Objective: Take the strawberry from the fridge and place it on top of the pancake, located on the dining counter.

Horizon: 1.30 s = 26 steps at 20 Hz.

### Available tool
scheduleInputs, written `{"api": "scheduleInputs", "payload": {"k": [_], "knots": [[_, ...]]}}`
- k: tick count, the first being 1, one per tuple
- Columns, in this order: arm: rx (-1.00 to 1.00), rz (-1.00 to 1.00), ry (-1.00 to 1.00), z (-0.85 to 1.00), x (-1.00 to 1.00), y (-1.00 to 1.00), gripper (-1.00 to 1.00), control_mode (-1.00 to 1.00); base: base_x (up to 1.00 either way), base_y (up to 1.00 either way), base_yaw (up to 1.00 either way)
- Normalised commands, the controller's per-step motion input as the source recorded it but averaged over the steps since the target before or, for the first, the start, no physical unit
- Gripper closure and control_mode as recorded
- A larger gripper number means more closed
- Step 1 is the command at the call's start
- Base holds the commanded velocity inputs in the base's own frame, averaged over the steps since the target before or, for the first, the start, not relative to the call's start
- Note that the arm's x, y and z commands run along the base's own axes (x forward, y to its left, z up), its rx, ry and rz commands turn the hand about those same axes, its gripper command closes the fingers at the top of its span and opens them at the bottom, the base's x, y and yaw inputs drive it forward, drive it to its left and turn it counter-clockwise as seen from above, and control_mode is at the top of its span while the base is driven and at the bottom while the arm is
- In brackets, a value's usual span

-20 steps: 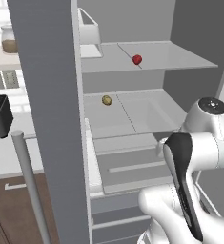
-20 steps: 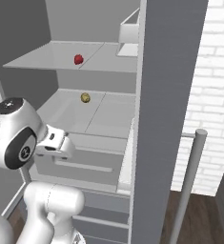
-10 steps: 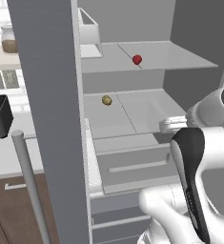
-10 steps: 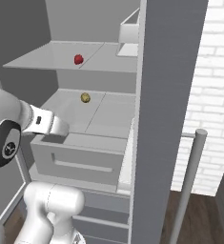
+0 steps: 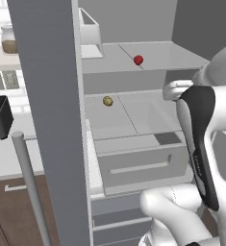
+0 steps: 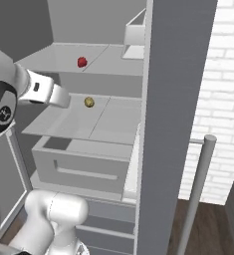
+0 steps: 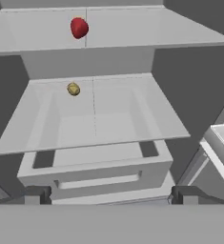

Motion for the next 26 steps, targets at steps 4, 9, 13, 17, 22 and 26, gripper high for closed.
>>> {"api": "scheduleInputs", "payload": {"k": [4, 9, 13, 17, 22, 26], "knots": [[0.0, -0.02, -0.01, 0.14, 0.61, 0.01, -1.0, -1.0, 0.0, 0.0, 0.0], [-0.03, 0.0, -0.15, 0.02, 0.88, 0.49, -1.0, -1.0, 0.0, 0.0, 0.0], [-0.08, 0.0, -0.32, 0.0, 0.69, 0.11, -1.0, -1.0, 0.0, 0.0, 0.0], [-0.03, 0.0, -0.24, 0.14, 0.36, 0.0, -1.0, -1.0, 0.0, 0.0, 0.0], [0.0, 0.0, 0.03, 0.09, 0.27, 0.0, -1.0, -1.0, 0.0, 0.0, 0.0], [0.02, 0.0, 0.19, 0.0, 0.71, -0.01, -1.0, -1.0, 0.0, 0.0, 0.0]]}}
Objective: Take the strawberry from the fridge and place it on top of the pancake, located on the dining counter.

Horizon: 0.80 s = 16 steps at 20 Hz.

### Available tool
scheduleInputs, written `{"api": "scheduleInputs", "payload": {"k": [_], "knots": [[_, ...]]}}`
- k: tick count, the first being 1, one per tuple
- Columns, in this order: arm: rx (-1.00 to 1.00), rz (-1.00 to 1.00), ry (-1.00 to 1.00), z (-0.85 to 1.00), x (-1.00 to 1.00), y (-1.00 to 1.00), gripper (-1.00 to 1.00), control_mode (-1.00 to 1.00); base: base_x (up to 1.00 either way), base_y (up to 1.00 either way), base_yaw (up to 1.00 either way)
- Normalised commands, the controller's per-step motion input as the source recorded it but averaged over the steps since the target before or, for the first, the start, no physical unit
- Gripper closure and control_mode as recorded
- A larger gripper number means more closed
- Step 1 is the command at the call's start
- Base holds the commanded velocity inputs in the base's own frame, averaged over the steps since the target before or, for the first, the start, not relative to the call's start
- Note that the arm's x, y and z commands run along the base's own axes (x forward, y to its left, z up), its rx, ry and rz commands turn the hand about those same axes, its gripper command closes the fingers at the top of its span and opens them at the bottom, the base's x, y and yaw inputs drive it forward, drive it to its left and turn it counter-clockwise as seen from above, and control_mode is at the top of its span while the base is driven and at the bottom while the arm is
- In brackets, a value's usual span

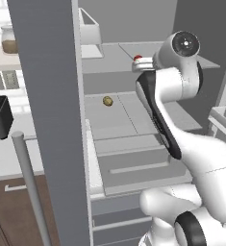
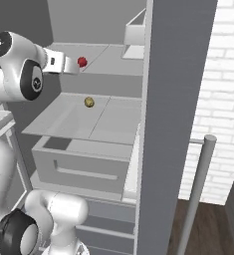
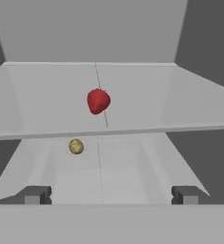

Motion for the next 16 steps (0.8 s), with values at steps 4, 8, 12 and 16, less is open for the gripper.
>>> {"api": "scheduleInputs", "payload": {"k": [4, 8, 12, 16], "knots": [[0.0, 0.0, 0.04, 0.0, 0.88, 0.0, -1.0, -1.0, 0.0, 0.0, 0.0], [0.0, 0.0, 0.0, 0.0, 0.71, 0.0, -1.0, -1.0, 0.0, 0.0, 0.0], [0.0, 0.0, 0.0, 0.0, 0.62, 0.0, -1.0, -1.0, 0.0, 0.0, 0.0], [0.0, 0.0, 0.02, 0.0, 0.54, 0.0, -1.0, -1.0, 0.0, 0.0, 0.0]]}}
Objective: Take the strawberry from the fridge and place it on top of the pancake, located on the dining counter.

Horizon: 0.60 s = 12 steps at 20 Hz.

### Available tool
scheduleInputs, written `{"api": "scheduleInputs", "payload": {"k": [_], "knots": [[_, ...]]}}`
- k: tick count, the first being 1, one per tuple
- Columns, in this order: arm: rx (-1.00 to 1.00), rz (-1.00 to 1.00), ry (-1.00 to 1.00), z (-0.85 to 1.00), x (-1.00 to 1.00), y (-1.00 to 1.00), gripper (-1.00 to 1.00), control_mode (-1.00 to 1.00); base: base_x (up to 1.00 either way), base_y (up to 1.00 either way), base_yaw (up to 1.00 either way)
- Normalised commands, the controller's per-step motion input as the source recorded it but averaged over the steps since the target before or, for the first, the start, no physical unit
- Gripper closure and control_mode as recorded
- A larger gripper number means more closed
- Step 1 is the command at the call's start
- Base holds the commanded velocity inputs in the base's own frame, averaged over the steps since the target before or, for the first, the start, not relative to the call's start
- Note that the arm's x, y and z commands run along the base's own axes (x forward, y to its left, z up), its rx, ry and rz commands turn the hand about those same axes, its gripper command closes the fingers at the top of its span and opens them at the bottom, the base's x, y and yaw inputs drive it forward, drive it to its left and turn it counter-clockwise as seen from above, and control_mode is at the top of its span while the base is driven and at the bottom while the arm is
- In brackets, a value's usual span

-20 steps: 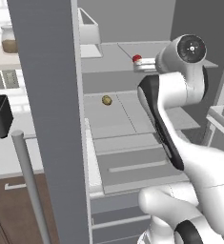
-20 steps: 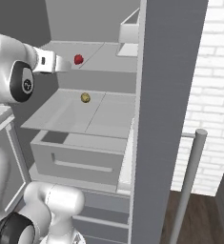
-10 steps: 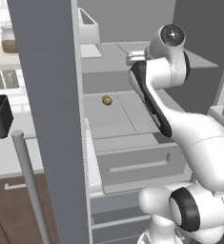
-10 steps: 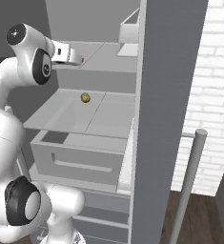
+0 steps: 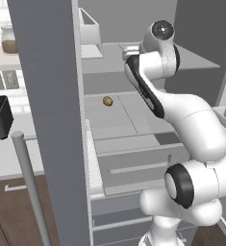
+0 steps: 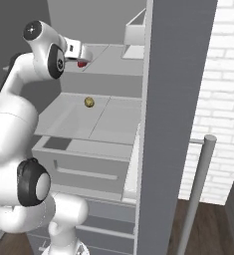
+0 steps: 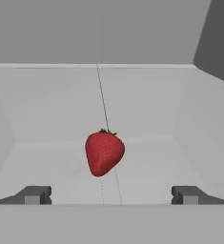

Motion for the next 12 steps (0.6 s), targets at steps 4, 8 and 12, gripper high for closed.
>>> {"api": "scheduleInputs", "payload": {"k": [4, 8, 12], "knots": [[0.0, 0.0, 0.07, -0.02, 0.42, 0.0, -1.0, -1.0, 0.0, 0.0, 0.0], [0.0, 0.0, 0.06, -0.08, 0.42, 0.0, -1.0, -1.0, 0.0, 0.0, 0.0], [0.0, 0.0, 0.02, -0.12, 0.47, 0.0, -1.0, -1.0, 0.0, 0.0, 0.0]]}}
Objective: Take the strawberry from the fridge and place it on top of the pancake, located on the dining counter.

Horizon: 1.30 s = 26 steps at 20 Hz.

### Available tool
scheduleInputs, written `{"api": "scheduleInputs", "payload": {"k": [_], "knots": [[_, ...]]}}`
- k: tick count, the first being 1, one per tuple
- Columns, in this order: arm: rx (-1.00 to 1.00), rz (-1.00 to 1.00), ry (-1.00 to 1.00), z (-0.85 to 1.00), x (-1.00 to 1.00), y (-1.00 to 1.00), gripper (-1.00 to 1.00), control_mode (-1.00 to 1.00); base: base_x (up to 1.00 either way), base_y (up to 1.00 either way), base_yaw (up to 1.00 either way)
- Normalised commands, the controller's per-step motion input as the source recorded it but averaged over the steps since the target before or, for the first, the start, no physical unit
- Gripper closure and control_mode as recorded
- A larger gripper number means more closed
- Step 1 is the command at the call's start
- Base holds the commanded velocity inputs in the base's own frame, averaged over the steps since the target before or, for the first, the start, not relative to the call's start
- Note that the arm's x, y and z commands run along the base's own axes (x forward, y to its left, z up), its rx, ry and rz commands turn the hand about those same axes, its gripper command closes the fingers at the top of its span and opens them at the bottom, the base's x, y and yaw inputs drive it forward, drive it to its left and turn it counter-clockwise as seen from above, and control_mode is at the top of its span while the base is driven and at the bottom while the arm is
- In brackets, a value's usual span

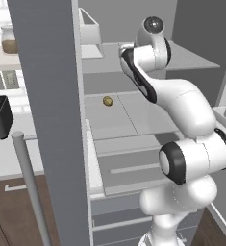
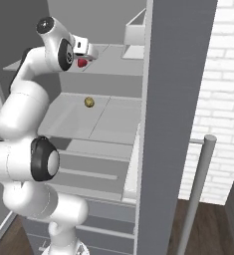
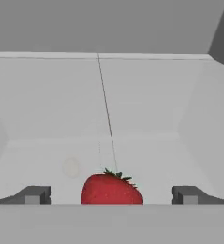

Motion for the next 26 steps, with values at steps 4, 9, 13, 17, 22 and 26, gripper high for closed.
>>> {"api": "scheduleInputs", "payload": {"k": [4, 9, 13, 17, 22, 26], "knots": [[0.0, 0.0, 0.03, -0.12, 0.37, 0.0, -1.0, -1.0, 0.0, 0.0, 0.0], [0.0, 0.0, 0.07, -0.18, 0.13, 0.0, -1.0, -1.0, 0.0, 0.0, 0.0], [0.0, 0.0, 0.02, -0.24, 0.0, 0.0, -1.0, -1.0, 0.0, 0.0, 0.0], [0.0, 0.0, 0.0, -0.24, 0.0, 0.0, -1.0, -1.0, 0.0, 0.0, 0.0], [0.0, 0.0, -0.01, -0.16, 0.0, 0.0, -1.0, -1.0, 0.0, 0.0, 0.0], [0.0, -0.01, -0.02, -0.03, 0.0, 0.0, -1.0, -1.0, 0.0, 0.0, 0.0]]}}
